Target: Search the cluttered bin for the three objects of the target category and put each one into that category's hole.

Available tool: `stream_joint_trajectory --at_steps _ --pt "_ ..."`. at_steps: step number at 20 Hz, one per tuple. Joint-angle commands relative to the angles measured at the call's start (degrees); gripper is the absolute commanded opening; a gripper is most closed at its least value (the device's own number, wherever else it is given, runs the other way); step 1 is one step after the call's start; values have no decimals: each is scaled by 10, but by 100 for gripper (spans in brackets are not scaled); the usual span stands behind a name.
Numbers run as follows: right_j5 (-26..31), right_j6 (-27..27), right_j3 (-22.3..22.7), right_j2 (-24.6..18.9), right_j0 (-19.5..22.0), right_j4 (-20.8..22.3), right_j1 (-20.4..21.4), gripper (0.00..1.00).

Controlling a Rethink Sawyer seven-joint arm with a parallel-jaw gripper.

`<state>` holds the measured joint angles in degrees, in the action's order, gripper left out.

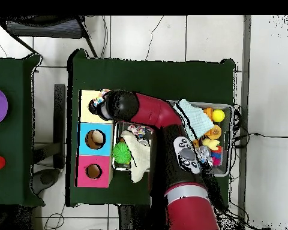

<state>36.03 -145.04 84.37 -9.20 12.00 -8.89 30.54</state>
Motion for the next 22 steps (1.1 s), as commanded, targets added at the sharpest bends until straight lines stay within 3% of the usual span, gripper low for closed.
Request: stream_joint_trajectory --at_steps 1,5,12,16,22 --pt "64 51 115 -126 28 -36 -42 0" --pt "45 41 142 -157 47 -57 -25 0" --pt "7 20 110 -118 21 -15 9 0" --pt "8 14 62 -63 -6 24 20 0" --pt "-29 8 41 -58 -4 28 -1 0"
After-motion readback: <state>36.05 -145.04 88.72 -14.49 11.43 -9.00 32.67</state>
